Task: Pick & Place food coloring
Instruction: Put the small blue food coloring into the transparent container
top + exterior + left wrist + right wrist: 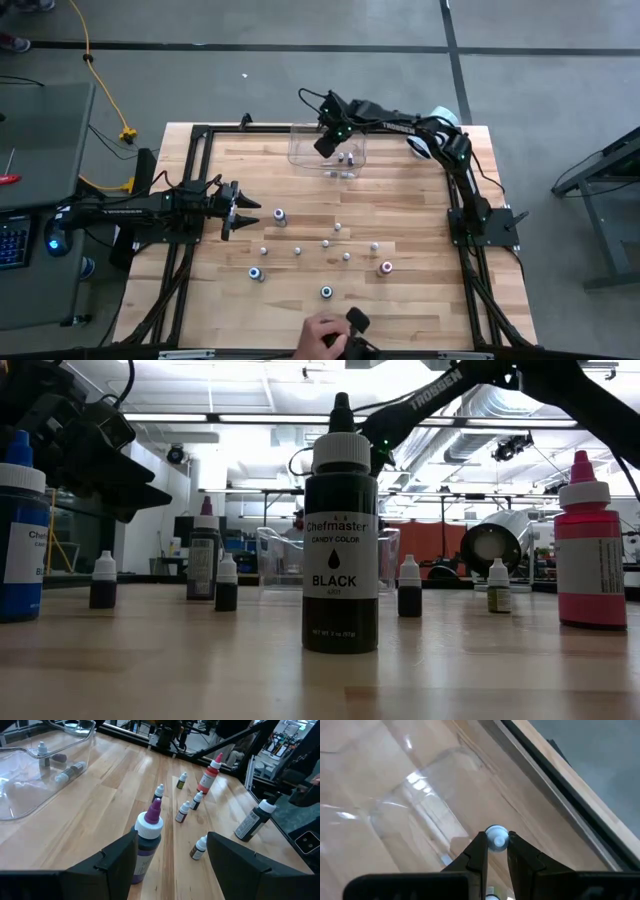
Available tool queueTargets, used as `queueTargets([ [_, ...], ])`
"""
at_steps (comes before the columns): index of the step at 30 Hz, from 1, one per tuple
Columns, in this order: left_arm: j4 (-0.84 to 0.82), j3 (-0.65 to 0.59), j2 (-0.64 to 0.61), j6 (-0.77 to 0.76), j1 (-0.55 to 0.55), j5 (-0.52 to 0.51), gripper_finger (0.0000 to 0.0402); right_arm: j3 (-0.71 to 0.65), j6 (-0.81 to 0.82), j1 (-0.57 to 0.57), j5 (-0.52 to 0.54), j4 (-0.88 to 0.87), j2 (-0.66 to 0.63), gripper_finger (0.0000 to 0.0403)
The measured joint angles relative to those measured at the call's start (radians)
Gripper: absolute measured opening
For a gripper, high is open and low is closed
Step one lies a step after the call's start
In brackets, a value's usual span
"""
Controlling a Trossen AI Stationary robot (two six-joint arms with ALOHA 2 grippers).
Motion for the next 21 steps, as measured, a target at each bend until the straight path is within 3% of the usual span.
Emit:
queueTargets([
  [6,0.000,0.000,0.000,0.000,0.000,0.000,0.0234,-0.033,0.036,0.006,0.078,-0.001,0.000,0.0045],
  [21,0.000,0.000,0.000,0.000,0.000,0.000,0.0234,-0.106,0.102,0.045,0.078,0.038,0.006,0.0053],
])
